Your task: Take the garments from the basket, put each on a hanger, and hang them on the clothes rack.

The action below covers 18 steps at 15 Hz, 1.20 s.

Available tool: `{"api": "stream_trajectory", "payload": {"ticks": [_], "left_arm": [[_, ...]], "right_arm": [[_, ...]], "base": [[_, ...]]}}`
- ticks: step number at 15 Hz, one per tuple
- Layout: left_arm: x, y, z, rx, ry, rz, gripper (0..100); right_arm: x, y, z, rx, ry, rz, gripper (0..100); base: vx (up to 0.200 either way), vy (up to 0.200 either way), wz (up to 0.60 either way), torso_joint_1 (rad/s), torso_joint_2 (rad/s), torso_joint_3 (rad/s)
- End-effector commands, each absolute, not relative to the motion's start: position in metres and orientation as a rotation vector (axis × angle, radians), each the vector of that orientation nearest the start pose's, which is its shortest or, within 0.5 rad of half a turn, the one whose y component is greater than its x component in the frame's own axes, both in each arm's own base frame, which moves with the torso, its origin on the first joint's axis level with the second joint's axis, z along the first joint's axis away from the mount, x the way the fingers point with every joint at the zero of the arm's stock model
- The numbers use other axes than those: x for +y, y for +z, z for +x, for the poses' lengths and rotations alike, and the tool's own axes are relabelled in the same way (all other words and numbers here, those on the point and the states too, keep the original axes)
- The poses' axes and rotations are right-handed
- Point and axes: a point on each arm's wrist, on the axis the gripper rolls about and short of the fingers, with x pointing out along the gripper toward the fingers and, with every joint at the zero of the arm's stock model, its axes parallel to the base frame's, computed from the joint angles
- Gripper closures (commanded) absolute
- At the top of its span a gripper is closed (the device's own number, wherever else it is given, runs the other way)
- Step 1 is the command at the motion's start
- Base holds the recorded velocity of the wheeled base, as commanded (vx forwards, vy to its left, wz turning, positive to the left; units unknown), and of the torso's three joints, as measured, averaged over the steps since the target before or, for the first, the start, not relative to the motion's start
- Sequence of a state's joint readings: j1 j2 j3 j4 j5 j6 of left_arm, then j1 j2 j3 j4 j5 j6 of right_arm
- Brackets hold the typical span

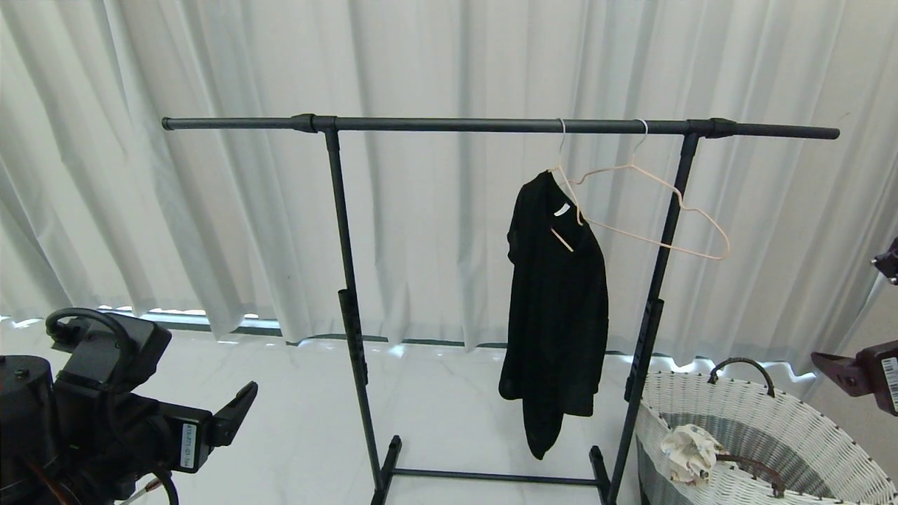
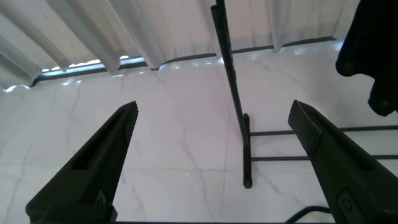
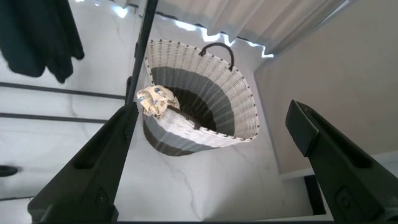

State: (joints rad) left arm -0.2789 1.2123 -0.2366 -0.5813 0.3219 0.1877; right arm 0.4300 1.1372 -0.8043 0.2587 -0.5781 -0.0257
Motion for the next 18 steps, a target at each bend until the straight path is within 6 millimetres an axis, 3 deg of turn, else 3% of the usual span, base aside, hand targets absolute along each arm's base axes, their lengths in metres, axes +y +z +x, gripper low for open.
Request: {"api": "stream_trajectory", "payload": {"ticks": [1,5,11,18], "left_arm": [[-0.034,0.139,0.144,0.383,0.007,0.303,0],[-0.033,0.132,0.140,0.407,-0.003,0.335,0],[-0.031,0.125,0.134,0.432,-0.002,0.351,0],[-0.032,0.128,0.131,0.405,-0.010,0.347,0]], "right_arm": [[0.050,0.230,0.139,0.525,-0.138,-0.314,0],[0.051,0.229,0.140,0.517,-0.138,-0.309,0],[0.052,0.222,0.143,0.529,-0.134,-0.327,0],[0.050,0.219,0.144,0.543,-0.145,-0.338,0]], "base": [[0.000,0.000,0.00,-0.198,0.49,0.286],[0.000,0.000,0.00,-0.167,0.43,0.267],[0.000,0.000,0.00,-0.023,0.06,0.039],[0.000,-0.200,0.00,0.000,0.01,0.005]]}}
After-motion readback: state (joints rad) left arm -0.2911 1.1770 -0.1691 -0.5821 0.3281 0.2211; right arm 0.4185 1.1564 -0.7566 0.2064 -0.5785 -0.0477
